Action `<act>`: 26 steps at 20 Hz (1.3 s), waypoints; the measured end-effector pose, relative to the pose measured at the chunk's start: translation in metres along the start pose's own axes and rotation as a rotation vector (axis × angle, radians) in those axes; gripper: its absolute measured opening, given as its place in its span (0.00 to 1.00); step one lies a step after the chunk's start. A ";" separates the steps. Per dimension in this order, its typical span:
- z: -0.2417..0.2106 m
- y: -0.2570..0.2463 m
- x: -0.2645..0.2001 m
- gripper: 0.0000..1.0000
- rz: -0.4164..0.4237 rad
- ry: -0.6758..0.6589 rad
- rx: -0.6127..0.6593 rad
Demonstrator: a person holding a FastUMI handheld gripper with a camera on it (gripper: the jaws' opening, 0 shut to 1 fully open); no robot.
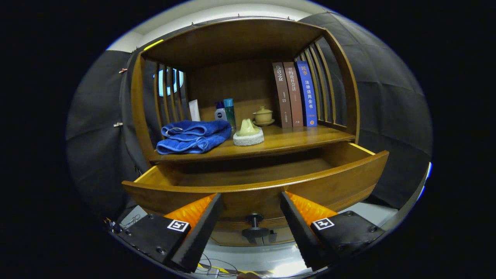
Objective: Pull open the drawer, take out the items inside it, and place them on the countertop above the cabinet.
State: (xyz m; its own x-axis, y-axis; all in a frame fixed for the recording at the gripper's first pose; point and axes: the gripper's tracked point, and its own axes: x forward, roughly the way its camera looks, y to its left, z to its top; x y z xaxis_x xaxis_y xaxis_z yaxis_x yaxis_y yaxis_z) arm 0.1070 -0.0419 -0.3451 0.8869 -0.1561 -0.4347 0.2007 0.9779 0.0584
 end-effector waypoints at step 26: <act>0.038 0.012 0.042 1.00 0.021 0.001 -0.009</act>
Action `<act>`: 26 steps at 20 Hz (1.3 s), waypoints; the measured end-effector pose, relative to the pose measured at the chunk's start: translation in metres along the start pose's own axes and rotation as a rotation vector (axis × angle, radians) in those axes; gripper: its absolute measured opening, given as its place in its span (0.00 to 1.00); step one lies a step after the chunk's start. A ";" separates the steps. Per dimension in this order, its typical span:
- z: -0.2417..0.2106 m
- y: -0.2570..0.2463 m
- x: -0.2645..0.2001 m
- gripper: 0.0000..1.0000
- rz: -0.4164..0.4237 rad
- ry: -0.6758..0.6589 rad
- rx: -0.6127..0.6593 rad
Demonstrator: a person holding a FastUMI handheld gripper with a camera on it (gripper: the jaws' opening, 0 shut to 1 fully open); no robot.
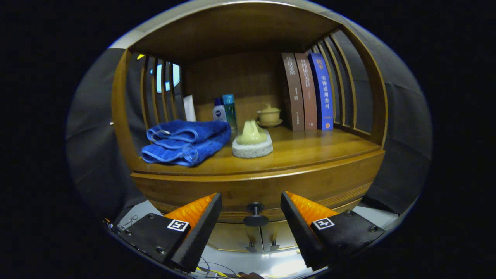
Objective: Pull open the drawer, take out the items inside it, and place them on the countertop above the cabinet.
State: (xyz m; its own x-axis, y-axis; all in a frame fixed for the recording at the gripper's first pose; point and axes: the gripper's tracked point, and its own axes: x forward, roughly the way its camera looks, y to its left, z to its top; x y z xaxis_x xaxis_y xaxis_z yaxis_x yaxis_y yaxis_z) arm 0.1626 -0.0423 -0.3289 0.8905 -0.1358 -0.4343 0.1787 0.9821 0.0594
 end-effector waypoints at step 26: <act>0.211 0.039 -0.205 0.99 0.060 -0.287 -0.082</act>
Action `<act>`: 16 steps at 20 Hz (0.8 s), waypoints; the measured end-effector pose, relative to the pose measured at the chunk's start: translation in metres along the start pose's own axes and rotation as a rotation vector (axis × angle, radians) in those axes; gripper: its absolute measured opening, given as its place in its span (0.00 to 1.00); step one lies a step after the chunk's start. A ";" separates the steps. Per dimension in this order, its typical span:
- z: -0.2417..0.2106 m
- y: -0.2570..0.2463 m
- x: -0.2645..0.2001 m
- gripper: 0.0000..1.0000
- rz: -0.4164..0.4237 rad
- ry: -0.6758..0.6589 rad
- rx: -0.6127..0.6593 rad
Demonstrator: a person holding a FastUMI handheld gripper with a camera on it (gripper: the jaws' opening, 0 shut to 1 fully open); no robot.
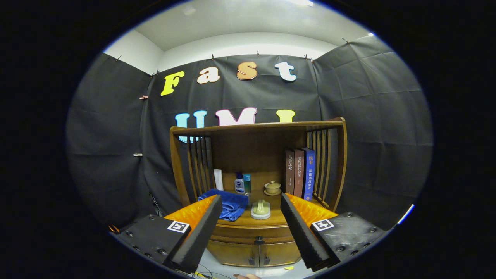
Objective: Pull open the drawer, take out the items inside it, and place them on the countertop above the cabinet.
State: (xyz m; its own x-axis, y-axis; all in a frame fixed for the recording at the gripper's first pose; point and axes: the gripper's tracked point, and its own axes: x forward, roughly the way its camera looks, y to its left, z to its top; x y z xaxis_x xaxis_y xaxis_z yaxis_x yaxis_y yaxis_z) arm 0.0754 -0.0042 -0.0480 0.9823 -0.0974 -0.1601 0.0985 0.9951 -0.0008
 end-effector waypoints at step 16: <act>0.002 -0.002 -0.007 0.99 -0.004 -0.005 -0.006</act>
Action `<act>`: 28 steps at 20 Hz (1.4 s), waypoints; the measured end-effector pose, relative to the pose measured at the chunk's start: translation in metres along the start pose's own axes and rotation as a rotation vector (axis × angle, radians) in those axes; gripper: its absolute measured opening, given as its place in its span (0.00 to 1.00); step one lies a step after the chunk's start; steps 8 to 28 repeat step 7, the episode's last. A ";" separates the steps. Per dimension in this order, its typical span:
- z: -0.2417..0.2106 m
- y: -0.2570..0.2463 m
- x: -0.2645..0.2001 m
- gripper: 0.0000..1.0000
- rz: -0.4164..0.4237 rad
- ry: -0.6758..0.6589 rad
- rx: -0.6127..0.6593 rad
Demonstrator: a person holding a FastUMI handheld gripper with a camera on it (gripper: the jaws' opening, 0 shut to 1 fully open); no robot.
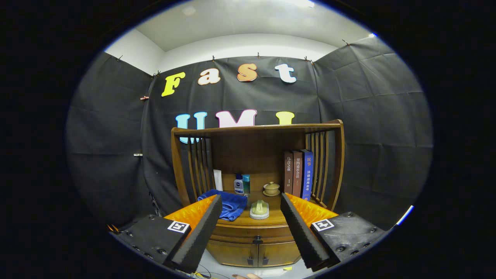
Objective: Pull open the drawer, take out the items inside it, and place them on the countertop above the cabinet.
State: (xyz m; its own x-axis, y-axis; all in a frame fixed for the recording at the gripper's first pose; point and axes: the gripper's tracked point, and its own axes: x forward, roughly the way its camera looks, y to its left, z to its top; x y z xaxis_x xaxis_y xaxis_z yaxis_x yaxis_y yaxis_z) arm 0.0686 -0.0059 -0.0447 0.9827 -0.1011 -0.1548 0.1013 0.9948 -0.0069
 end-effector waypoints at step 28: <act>0.000 -0.001 -0.004 0.99 -0.005 0.000 -0.003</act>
